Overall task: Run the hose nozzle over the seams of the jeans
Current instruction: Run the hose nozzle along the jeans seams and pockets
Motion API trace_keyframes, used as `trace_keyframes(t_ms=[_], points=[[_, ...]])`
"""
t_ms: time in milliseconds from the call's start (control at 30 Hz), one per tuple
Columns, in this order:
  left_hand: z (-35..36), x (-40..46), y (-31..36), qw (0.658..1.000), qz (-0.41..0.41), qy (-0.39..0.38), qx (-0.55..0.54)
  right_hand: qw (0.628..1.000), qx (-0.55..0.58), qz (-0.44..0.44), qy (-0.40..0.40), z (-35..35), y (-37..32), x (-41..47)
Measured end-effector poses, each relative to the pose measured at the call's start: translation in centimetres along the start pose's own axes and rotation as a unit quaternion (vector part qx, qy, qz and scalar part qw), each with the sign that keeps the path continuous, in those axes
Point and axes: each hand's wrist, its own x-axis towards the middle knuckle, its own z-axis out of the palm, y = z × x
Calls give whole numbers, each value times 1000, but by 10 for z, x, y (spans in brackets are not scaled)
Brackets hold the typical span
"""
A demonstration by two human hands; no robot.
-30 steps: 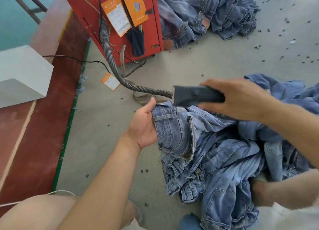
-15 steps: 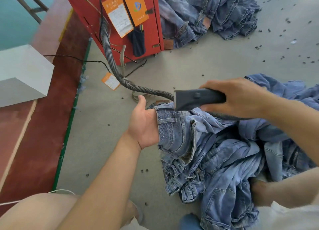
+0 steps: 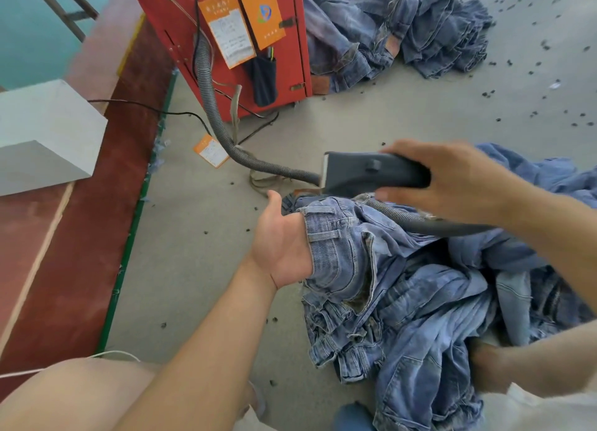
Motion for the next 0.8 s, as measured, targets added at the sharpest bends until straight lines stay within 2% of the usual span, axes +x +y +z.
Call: trace_keyframes(t_ms=[100,200,267,367,433,500,633,700,800], points=[[0,0,1,1000,-1,5,-8,996,-57,32,-57,-4,10,-4],[-4,3,-2,998,-6,48,26,986,-95,-3,-137,19,-5,-11],[-8,4,-5,995,-16,82,45,986,-90,-43,-131,32,-14,-12],[-9,3,-9,995,-19,82,60,993,-25,-61,-97,32,-16,-7],[-9,3,-12,992,-16,97,77,998,5,-39,-47,23,-4,-2],[-10,1,-13,992,-14,108,64,999,-8,12,-33,9,14,2],[-9,2,-12,990,-12,121,65,988,-60,70,-126,5,30,4],[-10,3,-13,990,-10,125,70,984,-55,57,-159,17,18,4],[-11,3,-15,987,-17,140,70,988,-28,12,-149,30,-4,7]])
